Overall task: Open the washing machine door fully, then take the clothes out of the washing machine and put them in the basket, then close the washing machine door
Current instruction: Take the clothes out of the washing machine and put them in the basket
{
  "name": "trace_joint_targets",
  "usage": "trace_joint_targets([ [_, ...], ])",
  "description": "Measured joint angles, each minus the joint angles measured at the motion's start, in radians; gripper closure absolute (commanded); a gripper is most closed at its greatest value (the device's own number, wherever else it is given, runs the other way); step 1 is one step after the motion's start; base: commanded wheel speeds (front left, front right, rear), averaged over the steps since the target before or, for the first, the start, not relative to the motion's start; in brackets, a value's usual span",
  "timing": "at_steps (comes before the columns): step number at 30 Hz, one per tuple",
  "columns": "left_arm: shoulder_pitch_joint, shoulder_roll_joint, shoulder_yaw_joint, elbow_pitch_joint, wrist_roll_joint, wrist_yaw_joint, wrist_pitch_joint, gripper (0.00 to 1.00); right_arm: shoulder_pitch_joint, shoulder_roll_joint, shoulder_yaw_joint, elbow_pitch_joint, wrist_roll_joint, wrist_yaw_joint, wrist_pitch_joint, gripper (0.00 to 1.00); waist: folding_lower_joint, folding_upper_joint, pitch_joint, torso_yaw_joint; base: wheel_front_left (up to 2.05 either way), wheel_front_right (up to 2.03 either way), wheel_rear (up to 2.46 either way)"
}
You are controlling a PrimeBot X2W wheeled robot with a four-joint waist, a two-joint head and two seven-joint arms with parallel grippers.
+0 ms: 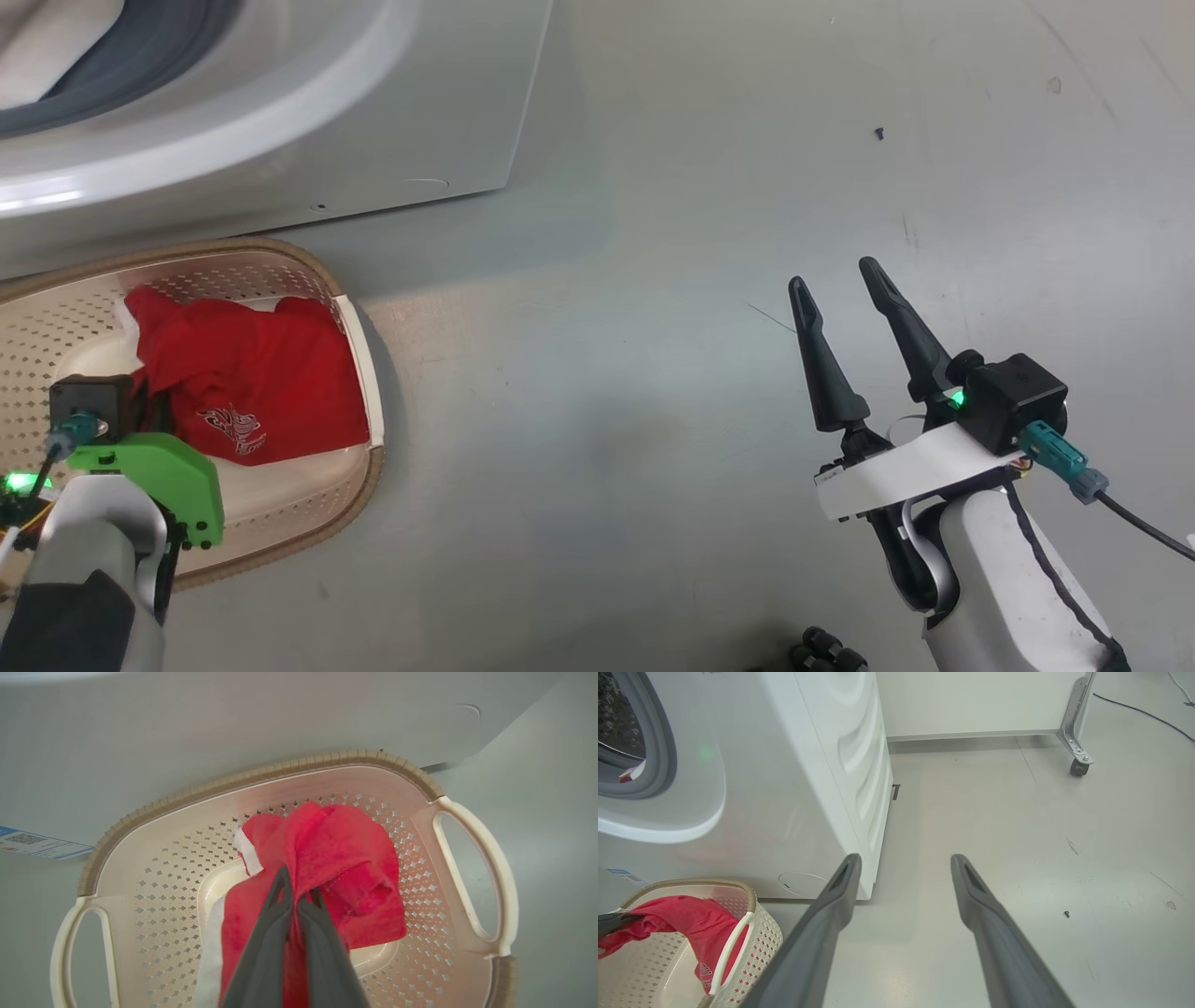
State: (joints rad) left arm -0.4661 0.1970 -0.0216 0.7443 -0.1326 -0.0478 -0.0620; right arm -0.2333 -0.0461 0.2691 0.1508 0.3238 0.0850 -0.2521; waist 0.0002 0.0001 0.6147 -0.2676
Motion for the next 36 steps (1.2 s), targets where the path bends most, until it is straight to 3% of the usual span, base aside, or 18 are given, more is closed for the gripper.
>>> trace_joint_targets([
  [34,-0.073,-0.003,0.03,0.272,-0.015,0.035,-0.034,1.0,-0.017,0.0,0.005,0.011,-0.002,-0.008,0.0,0.0,-0.0001,0.0,0.01,0.001,0.0,0.0,0.0],
  [35,-0.075,-0.008,0.034,0.284,-0.024,0.035,-0.027,0.66,-0.017,0.0,0.005,0.011,-0.002,-0.008,0.0,0.0,-0.0001,0.0,0.009,0.001,0.0,0.0,0.0],
  [36,-0.075,-0.015,0.037,0.291,-0.031,0.035,-0.026,0.24,-0.018,0.0,0.005,0.012,-0.002,-0.008,0.0,0.0,-0.0001,0.0,0.008,0.002,0.0,0.0,0.0],
])
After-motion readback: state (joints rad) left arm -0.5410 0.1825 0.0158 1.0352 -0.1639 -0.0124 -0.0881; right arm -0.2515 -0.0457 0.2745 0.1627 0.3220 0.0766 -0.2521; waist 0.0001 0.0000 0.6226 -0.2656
